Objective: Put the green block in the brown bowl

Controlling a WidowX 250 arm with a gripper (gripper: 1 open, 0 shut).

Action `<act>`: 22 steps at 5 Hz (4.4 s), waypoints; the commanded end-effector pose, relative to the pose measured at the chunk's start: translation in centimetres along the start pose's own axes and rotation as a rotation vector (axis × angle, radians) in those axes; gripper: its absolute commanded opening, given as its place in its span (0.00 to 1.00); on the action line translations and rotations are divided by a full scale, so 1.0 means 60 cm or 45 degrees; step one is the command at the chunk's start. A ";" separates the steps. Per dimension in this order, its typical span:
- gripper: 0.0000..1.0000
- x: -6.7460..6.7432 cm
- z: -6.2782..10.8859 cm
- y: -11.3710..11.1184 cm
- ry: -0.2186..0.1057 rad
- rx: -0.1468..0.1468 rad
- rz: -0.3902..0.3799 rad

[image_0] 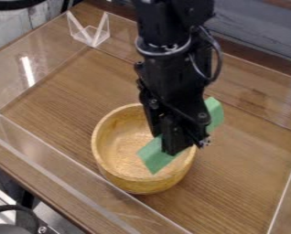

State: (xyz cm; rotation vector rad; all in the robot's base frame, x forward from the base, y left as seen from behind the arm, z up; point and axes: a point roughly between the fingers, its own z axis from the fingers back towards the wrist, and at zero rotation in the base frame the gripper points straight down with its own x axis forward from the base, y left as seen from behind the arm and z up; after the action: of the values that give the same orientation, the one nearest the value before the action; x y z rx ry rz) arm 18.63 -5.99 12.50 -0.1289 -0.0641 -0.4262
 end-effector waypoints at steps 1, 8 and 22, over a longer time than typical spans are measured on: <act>0.00 0.020 0.021 0.007 -0.075 0.012 0.014; 0.00 0.038 0.008 0.028 -0.104 0.017 0.079; 0.00 0.065 -0.032 0.074 -0.161 0.035 0.172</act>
State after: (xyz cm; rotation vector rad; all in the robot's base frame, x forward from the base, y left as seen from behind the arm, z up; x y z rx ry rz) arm 23.20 -4.01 9.43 -0.1346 -0.1373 -0.2854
